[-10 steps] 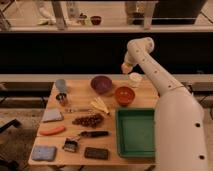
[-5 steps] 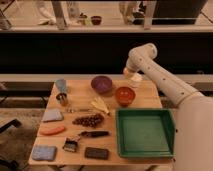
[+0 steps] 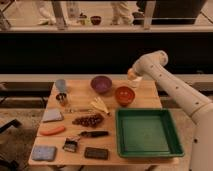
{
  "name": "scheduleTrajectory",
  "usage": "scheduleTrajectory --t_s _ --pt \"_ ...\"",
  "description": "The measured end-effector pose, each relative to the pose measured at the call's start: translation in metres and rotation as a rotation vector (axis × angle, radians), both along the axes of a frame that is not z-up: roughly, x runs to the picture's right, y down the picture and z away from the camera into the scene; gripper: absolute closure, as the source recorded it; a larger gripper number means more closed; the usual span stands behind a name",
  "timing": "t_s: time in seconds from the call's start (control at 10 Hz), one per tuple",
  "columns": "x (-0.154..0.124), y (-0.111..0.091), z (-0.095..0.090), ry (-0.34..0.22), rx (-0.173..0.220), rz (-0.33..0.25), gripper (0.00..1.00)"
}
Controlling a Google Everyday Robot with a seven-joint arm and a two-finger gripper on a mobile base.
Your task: Place apple in paper cup
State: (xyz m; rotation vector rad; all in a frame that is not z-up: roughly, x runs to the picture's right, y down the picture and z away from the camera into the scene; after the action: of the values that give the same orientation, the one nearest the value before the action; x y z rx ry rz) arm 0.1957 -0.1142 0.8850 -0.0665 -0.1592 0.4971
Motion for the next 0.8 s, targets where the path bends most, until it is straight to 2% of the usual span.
scheduleTrajectory --t_s 0.1,0.3,0.6,0.8 --pt "-0.001 0.003 0.001 -0.015 0.005 0.026 0.99" --pt "-0.003 0.005 0.007 -0.033 0.011 0.043 0.99" --pt "-0.004 0.001 0.021 -0.053 0.017 0.034 0.99" --pt "0.001 -0.005 0.025 -0.06 0.007 0.021 0.99"
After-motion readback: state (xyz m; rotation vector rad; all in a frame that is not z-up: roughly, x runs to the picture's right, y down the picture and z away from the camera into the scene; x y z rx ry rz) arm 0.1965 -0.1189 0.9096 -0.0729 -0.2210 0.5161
